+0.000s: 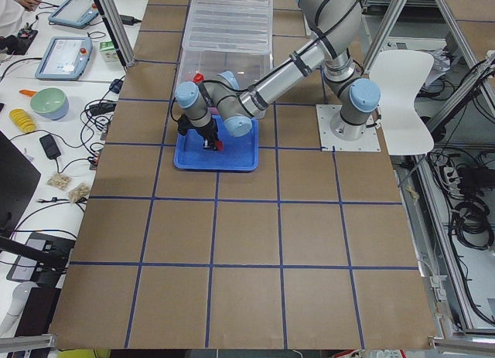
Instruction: Place red block in blue tray from box
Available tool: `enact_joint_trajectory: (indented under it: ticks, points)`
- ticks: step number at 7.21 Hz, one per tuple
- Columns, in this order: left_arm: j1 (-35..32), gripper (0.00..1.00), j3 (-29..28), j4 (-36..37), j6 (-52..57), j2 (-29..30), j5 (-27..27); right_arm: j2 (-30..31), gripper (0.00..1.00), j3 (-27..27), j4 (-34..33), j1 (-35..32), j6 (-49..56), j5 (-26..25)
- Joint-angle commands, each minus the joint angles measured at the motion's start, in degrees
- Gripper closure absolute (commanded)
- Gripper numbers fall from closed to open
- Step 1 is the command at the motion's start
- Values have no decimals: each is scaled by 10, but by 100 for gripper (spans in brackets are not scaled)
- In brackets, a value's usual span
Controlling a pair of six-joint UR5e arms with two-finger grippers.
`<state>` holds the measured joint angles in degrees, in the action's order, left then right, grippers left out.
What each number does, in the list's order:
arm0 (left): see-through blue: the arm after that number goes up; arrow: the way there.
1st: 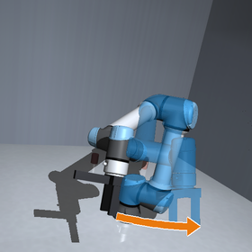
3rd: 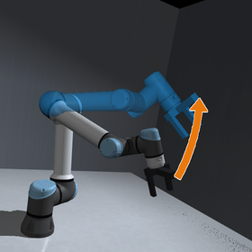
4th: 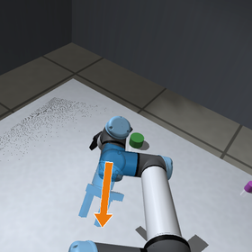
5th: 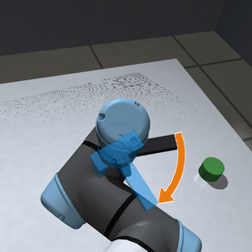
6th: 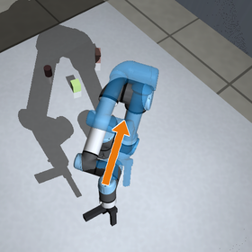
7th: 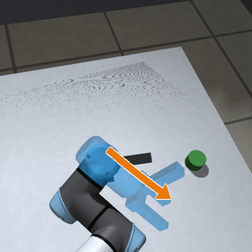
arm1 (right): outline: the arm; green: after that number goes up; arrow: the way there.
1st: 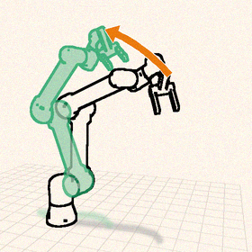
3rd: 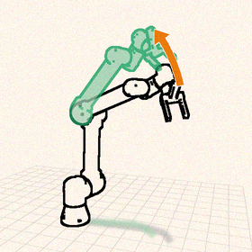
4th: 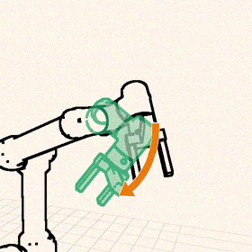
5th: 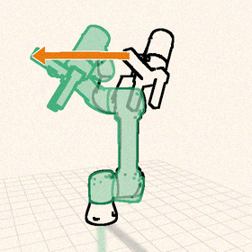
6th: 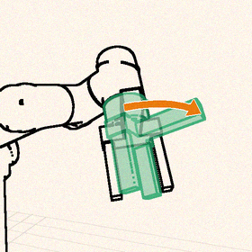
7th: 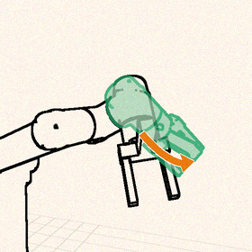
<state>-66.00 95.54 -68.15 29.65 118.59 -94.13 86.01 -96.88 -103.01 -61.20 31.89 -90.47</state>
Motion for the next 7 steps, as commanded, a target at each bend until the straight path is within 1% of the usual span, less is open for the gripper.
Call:
enact_joint_trajectory:
  ticks: [1,2,3,4,5,7]
  points:
    - [-1,100,0,0,1,6,1,-1,0,-61,-51,40,41,2]
    - [-2,59,0,0,0,8,0,-1,0,-93,-100,40,37,-3]
    - [-4,23,1,0,1,8,2,7,0,-117,-106,37,13,-1]
    - [-4,0,1,-1,0,4,1,8,0,-127,-110,37,8,3]
    - [-3,0,-2,-5,-3,0,0,9,0,-126,-110,35,-5,1]
    - [-13,0,-21,-22,-6,-29,-3,9,0,-125,-110,9,-31,7]
